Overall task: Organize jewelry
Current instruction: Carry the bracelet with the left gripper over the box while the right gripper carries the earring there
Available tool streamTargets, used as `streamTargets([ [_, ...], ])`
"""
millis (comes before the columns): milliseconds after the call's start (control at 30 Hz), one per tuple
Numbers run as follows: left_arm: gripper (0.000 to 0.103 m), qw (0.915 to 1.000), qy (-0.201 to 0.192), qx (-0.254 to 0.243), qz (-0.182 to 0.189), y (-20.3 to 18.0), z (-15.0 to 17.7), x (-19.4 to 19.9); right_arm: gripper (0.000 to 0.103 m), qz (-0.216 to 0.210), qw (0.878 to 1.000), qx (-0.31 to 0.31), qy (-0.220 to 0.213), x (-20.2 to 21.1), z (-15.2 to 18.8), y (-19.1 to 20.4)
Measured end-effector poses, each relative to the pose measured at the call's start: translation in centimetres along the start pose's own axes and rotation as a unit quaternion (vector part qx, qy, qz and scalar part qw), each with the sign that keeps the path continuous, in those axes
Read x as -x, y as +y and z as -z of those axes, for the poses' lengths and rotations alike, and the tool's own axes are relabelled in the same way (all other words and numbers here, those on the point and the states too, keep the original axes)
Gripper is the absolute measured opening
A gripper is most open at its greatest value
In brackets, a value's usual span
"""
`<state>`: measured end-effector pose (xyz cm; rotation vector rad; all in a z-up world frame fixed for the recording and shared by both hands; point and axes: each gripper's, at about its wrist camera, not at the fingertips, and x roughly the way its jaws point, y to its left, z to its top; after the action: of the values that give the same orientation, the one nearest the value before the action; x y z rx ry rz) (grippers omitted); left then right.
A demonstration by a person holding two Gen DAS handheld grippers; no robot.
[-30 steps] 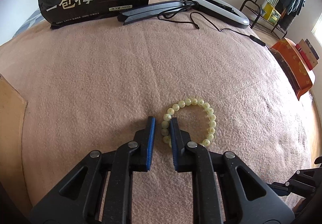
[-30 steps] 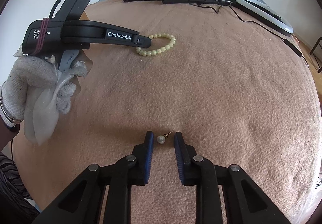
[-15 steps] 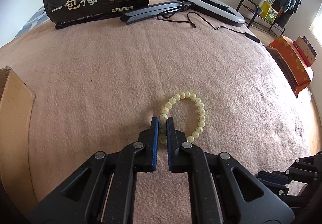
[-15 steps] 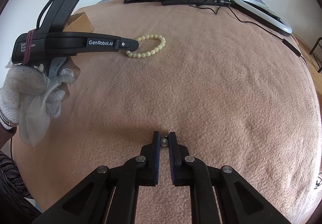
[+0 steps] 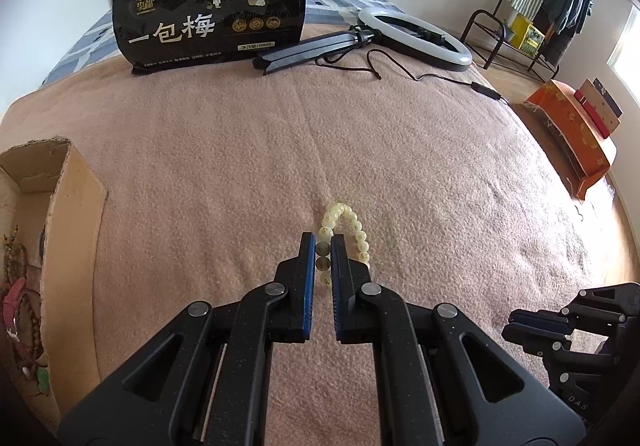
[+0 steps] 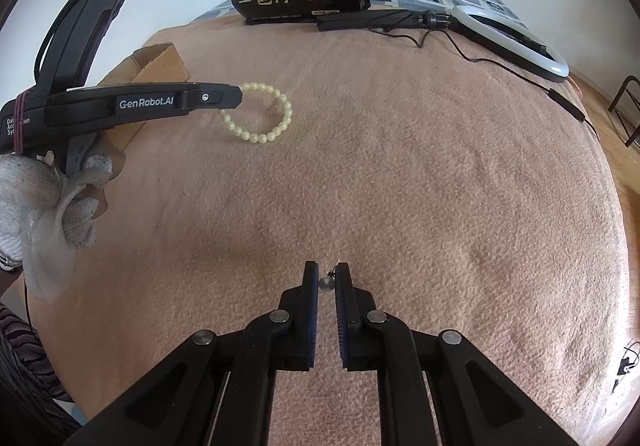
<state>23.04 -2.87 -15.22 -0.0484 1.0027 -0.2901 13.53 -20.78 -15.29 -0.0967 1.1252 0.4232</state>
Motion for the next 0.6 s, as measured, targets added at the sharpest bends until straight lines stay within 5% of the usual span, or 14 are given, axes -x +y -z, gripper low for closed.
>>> streamTargets([
  [600,0.005,0.9990,-0.043,0.012,-0.006,2.2,0.4,6.5,0.006,0.002,0.999,-0.014,-0.041,2.6,-2.4,0.6],
])
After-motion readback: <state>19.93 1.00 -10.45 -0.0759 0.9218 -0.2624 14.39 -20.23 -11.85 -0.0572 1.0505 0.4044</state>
